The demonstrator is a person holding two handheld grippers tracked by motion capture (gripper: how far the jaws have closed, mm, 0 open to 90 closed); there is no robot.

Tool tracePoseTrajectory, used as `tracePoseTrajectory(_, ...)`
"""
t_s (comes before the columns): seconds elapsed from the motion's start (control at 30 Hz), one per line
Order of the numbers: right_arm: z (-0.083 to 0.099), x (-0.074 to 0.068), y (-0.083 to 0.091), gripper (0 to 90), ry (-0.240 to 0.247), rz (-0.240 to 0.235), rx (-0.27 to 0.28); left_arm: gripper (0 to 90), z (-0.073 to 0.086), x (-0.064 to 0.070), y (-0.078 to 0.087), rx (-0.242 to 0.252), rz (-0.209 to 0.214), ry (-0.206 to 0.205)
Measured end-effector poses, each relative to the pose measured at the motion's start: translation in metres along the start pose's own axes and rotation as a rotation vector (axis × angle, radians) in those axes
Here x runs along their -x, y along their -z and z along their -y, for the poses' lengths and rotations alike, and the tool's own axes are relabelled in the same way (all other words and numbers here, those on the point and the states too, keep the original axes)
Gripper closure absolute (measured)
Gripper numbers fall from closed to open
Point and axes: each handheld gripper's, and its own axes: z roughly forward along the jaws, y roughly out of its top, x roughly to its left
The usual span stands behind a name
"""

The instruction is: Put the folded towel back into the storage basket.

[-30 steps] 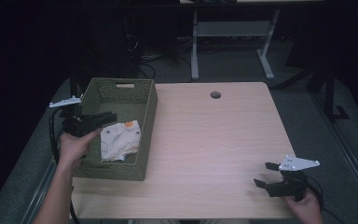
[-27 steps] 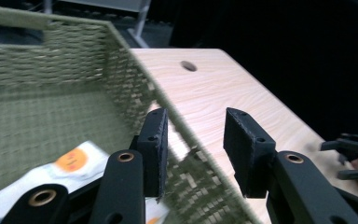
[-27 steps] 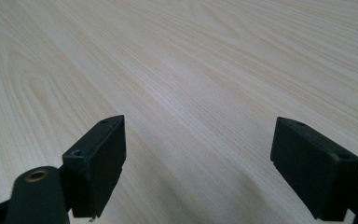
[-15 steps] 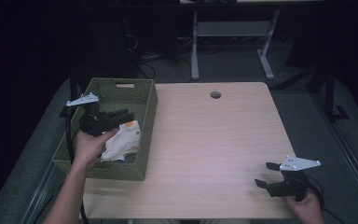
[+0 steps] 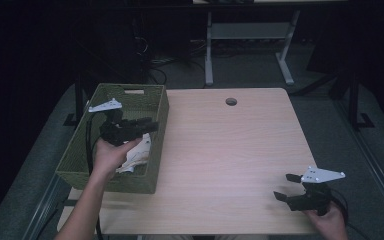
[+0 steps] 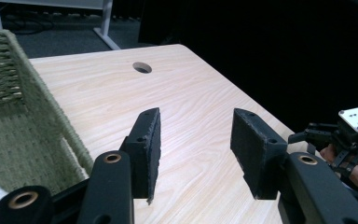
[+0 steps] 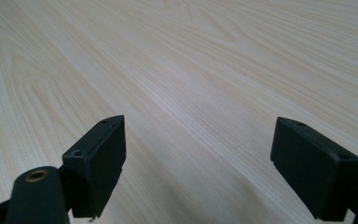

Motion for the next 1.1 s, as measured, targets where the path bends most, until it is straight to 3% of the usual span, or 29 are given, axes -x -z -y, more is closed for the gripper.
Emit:
tracePoseTrajectory(0.5, 0.0, 0.0, 0.0, 17.7, 0.0, -0.004, 0.001, 48.2, 0.0, 0.017, -0.021, 0.005, 0.029, -0.004)
tracePoseTrajectory(0.93, 0.0, 0.001, 0.002, 17.7, 0.002, -0.004, 0.008, 46.2, 0.009, 0.041, -0.056, 0.001, 0.08, -0.003)
tracePoseTrajectory(1.1, 0.0, 0.001, 0.002, 17.7, 0.006, -0.003, 0.006, 46.0, 0.013, 0.055, -0.072, -0.013, 0.098, -0.025)
